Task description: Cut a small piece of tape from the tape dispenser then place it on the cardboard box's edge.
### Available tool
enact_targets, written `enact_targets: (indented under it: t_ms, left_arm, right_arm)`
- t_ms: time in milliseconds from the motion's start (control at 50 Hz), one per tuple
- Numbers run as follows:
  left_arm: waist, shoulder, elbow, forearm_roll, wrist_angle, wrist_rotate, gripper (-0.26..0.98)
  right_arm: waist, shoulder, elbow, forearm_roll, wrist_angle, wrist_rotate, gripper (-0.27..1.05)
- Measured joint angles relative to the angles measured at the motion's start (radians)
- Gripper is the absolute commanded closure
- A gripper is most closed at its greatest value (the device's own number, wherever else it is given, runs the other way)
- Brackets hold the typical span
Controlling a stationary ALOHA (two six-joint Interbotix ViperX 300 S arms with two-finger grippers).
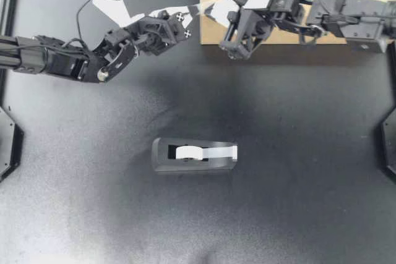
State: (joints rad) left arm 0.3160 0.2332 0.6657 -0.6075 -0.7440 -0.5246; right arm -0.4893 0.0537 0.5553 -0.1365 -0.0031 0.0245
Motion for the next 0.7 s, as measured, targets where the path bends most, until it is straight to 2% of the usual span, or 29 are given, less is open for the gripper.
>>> enact_targets:
  t_ms: [700]
  left_arm:
    - [0.002, 0.000, 0.002, 0.000, 0.011, 0.002, 0.83]
  right_arm:
    - [-0.044, 0.086, -0.071, 0.002, 0.018, -0.009, 0.88]
